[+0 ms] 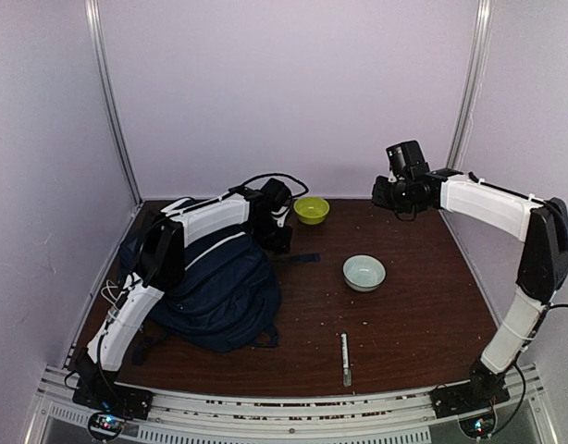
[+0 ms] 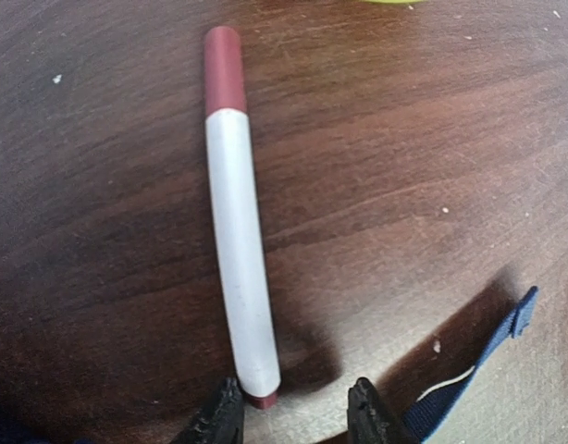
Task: Pack the student bag
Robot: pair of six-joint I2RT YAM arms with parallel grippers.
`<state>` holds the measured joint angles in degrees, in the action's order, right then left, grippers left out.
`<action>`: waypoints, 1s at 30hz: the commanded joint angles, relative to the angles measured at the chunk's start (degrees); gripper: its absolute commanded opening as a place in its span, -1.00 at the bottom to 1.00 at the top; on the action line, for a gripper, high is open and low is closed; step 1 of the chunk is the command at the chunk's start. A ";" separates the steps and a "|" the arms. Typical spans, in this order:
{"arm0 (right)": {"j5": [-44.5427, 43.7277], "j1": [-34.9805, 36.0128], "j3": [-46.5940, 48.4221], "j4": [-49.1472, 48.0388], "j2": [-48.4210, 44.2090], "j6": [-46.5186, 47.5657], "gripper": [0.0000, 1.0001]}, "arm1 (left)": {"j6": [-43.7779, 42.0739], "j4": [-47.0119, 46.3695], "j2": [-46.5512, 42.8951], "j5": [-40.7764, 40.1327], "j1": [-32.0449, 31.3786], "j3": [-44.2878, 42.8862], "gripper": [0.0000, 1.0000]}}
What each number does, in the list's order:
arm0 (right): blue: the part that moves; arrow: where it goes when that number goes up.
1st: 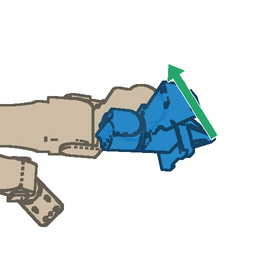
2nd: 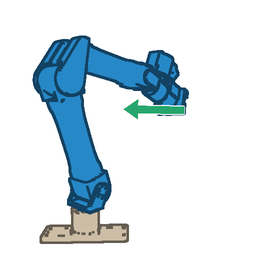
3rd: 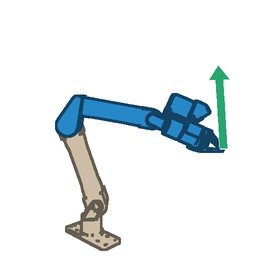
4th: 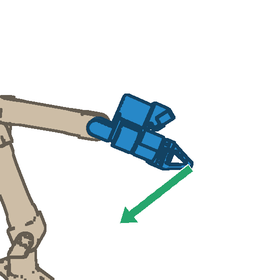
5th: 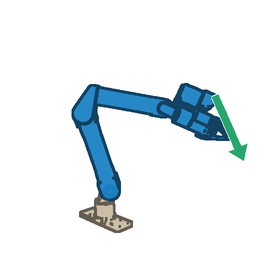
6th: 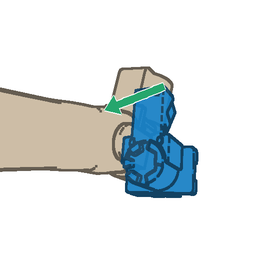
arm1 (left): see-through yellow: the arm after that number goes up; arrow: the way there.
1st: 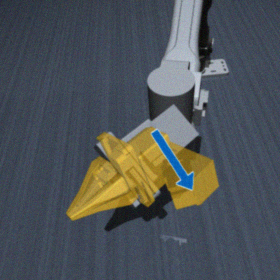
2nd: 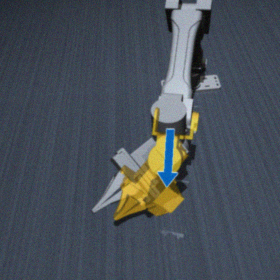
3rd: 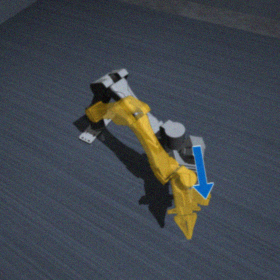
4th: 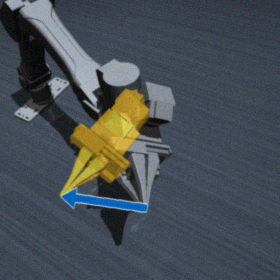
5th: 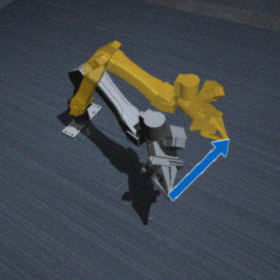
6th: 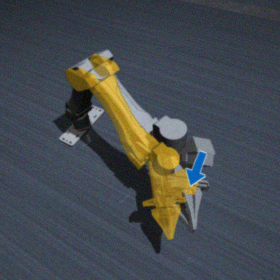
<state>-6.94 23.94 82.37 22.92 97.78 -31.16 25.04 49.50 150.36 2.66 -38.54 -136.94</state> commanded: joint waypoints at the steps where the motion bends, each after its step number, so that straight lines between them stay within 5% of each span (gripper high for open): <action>1: -0.90 -1.59 1.80 0.66 -2.39 0.98 -0.44 | 0.45 -1.51 1.60 3.10 0.96 -1.59 -0.19; 8: -0.45 -2.71 1.88 0.39 -4.03 1.39 -0.44 | -1.08 0.72 1.43 0.16 1.28 -1.97 -0.44; 30: 1.69 -3.33 1.80 0.06 -3.05 2.25 -0.44 | 2.33 -2.29 2.73 2.39 1.27 -3.59 -0.46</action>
<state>-5.76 21.06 82.91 22.87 94.94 -29.87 25.56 49.04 151.61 3.53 -37.82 -139.11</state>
